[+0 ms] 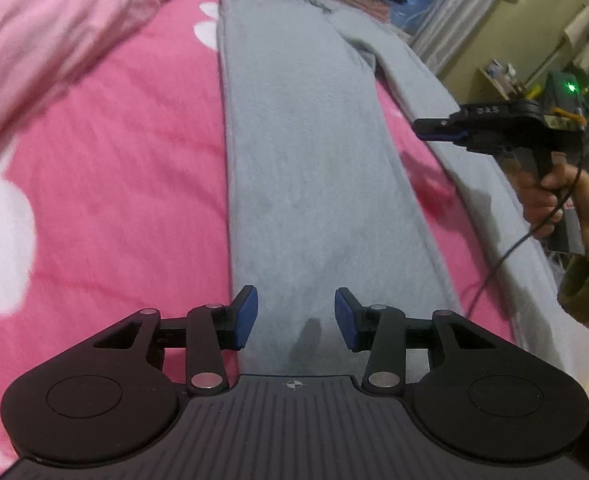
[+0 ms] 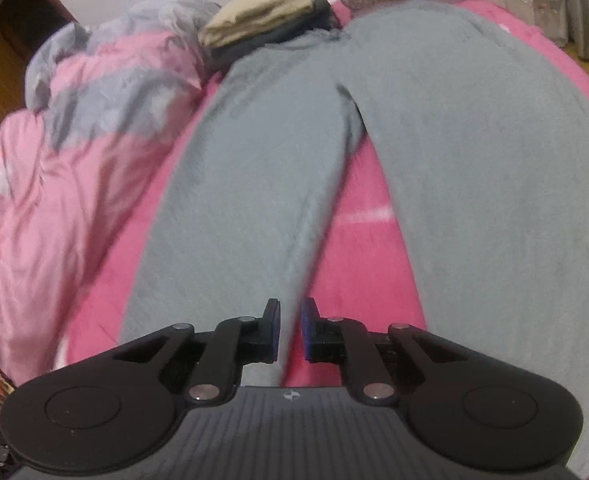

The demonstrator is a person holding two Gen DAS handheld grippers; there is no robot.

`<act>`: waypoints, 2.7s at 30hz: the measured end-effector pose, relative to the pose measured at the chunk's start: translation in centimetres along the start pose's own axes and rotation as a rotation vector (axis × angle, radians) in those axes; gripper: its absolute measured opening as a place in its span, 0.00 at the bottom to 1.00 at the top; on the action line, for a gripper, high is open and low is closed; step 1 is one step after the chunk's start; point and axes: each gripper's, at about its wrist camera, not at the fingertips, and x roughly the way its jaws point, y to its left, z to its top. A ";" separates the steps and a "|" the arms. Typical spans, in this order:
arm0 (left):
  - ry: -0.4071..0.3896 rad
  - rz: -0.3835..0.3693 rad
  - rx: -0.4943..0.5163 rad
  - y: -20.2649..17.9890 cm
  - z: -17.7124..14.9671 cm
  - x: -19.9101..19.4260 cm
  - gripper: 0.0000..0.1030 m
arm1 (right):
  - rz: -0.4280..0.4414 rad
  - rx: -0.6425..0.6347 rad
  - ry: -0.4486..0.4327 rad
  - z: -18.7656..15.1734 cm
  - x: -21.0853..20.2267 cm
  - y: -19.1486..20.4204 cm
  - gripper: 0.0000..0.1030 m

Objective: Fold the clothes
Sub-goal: 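Bring both open grippers over the waistband and drawstring of the sweatpants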

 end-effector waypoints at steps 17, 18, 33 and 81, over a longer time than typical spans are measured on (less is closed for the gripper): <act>-0.173 0.502 0.110 -3.2 21.7 -13.6 0.44 | 0.186 -0.093 -0.251 13.9 -7.5 4.7 0.11; -0.189 0.492 0.131 -3.6 22.4 -13.3 0.44 | 0.192 -0.100 -0.262 14.6 -7.9 5.0 0.11; -0.057 0.258 0.217 1.1 26.3 12.5 0.45 | -0.023 -0.160 -0.084 17.7 3.1 4.1 0.11; -0.047 0.209 -0.066 5.9 22.4 15.2 0.44 | 0.060 0.090 0.061 27.8 24.0 5.7 0.10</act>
